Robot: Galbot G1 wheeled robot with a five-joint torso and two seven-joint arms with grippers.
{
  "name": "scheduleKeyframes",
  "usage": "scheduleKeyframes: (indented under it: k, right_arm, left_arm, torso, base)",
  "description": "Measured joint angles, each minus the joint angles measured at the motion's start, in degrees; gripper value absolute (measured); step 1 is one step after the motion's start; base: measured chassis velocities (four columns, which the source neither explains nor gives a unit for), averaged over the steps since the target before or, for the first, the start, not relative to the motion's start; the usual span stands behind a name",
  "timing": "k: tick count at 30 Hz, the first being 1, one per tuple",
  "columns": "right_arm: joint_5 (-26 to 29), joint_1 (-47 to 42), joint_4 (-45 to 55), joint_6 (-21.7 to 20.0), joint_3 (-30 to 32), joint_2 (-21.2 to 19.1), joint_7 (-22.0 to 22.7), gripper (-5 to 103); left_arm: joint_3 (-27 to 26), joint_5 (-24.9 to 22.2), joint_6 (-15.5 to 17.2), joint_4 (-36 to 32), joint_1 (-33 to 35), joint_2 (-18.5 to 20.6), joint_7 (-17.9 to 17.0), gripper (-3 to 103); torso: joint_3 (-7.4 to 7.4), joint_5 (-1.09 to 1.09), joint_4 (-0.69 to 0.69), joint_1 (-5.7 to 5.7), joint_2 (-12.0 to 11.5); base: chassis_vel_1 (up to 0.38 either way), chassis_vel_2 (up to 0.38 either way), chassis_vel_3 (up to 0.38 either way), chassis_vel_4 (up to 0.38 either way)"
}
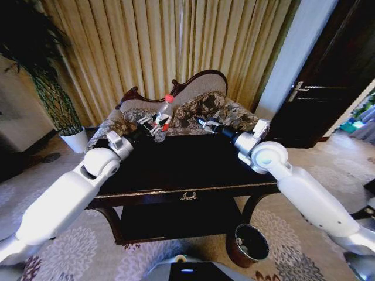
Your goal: Move to the front of the table and place the trash on the table into the trash bin.
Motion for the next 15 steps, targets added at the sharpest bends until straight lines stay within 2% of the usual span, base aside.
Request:
scheduleKeyframes:
  k: [15]
  right_arm:
    - [0.0,-0.6,1.7,0.0,0.1,0.0,0.1,100]
  left_arm:
    - [1.4,0.6,0.0,0.0,-0.7,-0.5,0.1,28]
  torso:
    - [0.00,0.00,0.00,0.00,0.0]
  base:
    - [0.000,0.000,0.000,0.000]
